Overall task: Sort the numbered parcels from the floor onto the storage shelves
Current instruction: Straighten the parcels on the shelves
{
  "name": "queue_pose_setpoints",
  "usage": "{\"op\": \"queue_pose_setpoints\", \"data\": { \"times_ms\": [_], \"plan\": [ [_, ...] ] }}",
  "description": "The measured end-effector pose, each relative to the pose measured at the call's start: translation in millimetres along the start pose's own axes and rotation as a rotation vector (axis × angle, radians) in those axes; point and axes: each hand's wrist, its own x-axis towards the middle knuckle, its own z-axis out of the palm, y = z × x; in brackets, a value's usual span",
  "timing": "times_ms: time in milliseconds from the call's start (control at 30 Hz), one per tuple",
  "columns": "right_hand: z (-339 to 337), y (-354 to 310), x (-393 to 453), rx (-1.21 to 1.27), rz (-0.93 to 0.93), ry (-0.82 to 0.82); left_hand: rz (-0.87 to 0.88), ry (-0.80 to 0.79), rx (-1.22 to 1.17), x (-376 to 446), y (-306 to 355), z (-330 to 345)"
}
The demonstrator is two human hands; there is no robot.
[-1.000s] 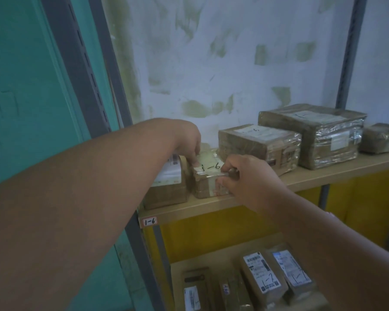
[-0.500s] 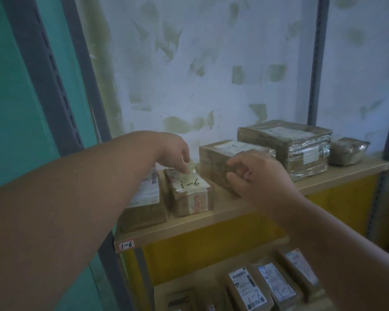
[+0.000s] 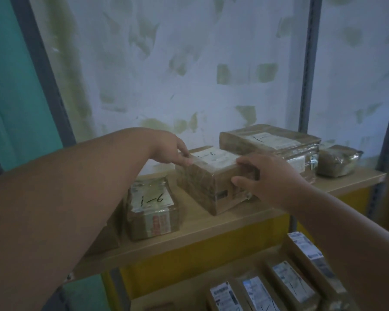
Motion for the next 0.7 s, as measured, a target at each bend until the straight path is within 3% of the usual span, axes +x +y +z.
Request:
{"op": "queue_pose_setpoints", "data": {
  "times_ms": [267,700],
  "plan": [
    [8.8,-3.8,-5.4,0.131,-0.088,0.080,-0.002,-0.074,-0.293,6.7,-20.7,-2.9],
    [17.3,-12.6,-8.5,0.113,-0.076,0.092,-0.002,-0.065,-0.325,3.6,-28.1,-1.2]
  ]
}}
